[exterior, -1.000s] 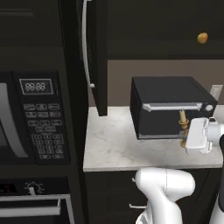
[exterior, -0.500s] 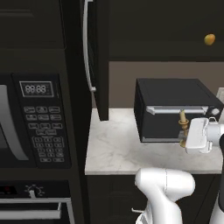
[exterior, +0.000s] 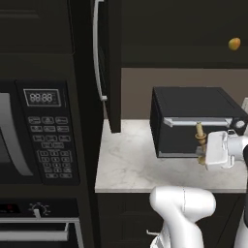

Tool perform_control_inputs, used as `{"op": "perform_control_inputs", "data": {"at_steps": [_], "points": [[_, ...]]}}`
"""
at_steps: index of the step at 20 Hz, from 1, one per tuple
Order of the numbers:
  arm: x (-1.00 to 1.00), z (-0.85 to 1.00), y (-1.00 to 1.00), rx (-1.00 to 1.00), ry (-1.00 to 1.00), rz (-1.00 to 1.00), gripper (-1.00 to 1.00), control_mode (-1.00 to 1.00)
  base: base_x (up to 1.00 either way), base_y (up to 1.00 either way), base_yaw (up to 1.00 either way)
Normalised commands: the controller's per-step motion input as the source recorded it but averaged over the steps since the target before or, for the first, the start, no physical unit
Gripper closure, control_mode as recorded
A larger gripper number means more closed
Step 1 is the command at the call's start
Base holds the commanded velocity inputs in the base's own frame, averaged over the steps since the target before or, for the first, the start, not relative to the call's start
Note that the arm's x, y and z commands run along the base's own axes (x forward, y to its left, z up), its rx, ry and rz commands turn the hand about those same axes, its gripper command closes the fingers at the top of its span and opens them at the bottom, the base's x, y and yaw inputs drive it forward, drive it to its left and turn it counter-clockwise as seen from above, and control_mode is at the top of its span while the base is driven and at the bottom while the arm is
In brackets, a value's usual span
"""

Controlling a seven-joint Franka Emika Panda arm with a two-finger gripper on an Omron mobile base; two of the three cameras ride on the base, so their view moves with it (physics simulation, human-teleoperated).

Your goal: Pick the candle and candle from the dining table and place them in the open cabinet. Close the cabinet after placing the objects.

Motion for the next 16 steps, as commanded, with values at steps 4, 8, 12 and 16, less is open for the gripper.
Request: {"op": "perform_control_inputs", "data": {"at_steps": [4,8,12,16], "points": [[-0.01,0.19,0.00,0.01,0.00,0.01,1.00,-1.00,0.00,0.00,0.00],[-0.18,0.44,0.00,0.10,-0.02,-0.02,1.00,-1.00,0.00,0.00,0.00],[-0.26,0.58,0.16,0.06,-0.15,-0.05,1.00,-1.00,0.00,0.00,0.00],[-0.18,0.66,0.31,0.07,-0.09,-0.09,1.00,-1.00,0.00,0.00,0.00]]}}
